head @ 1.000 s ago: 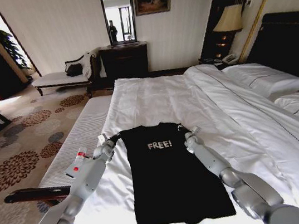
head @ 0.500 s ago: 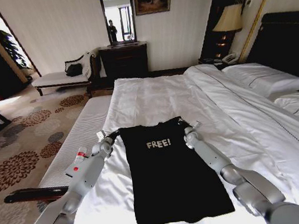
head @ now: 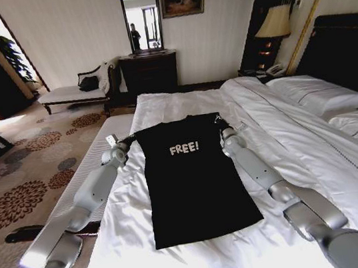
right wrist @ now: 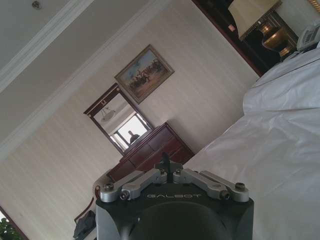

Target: Fold the clothes on the bed.

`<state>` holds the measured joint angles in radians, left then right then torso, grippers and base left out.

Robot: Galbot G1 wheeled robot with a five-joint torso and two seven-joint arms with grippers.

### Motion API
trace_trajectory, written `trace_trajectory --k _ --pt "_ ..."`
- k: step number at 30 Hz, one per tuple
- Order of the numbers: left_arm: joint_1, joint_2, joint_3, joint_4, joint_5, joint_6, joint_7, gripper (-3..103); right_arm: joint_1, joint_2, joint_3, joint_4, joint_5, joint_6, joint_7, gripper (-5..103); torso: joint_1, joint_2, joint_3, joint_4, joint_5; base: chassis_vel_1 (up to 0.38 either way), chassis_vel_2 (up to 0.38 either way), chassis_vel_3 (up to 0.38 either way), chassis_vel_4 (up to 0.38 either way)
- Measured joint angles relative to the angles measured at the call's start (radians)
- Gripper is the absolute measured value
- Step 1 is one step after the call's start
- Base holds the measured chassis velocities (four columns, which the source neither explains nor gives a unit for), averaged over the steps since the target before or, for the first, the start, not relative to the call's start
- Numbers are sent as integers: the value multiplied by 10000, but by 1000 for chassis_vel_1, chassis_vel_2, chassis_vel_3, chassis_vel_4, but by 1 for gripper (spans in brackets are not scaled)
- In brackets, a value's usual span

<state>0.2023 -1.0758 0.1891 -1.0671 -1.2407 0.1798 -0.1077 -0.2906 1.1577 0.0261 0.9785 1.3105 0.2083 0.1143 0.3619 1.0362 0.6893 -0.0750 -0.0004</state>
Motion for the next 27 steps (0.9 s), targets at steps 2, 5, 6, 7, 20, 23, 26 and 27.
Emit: trace_trajectory --k 2,5,6,7,20,23,26,27 --pt "552 221 -135 -875 -216 0 -221 0 -480 -621 -167 788 19 -262 530 0 -1 -1 0 2 1 0 0 0 0" --pt "1336 515 -372 -1983 -508 9 -490 0 -1039 -1416 -455 1826 60 -641 1232 0 -1 -1 1 -10 -3 0 0 0 0" --pt "1855 686 -507 -2762 -635 9 -585 0 -1400 -1857 -631 2472 141 -796 1451 0 -2 0 -1 -15 -1 0 0 0 0" --pt "2250 799 -598 -3250 -710 8 -672 0 -1754 -2210 -693 3020 187 -860 1532 0 -4 1 -2 -12 2 0 0 0 0" --pt "8018 1693 -2467 -8597 -927 172 -1459 0 -5663 -4553 259 6873 52 -806 2284 0 -8 1 -3 -3 2 0 0 0 0" --pt "8924 1675 -2903 -9102 -737 183 -1588 0 -6365 -4583 511 7172 -194 -842 2589 0 -9 2 -4 -7 -1 0 0 0 0" --pt "10091 1607 -3548 -9644 -580 213 -1728 0 -7229 -4577 1035 7726 -395 -952 2946 0 -5 1 -1 -5 0 0 0 0 0" --pt "10466 1571 -3776 -9796 -556 217 -1735 0 -7475 -4584 1214 7922 -411 -985 3049 0 -4 1 -2 -5 -1 0 0 0 0"
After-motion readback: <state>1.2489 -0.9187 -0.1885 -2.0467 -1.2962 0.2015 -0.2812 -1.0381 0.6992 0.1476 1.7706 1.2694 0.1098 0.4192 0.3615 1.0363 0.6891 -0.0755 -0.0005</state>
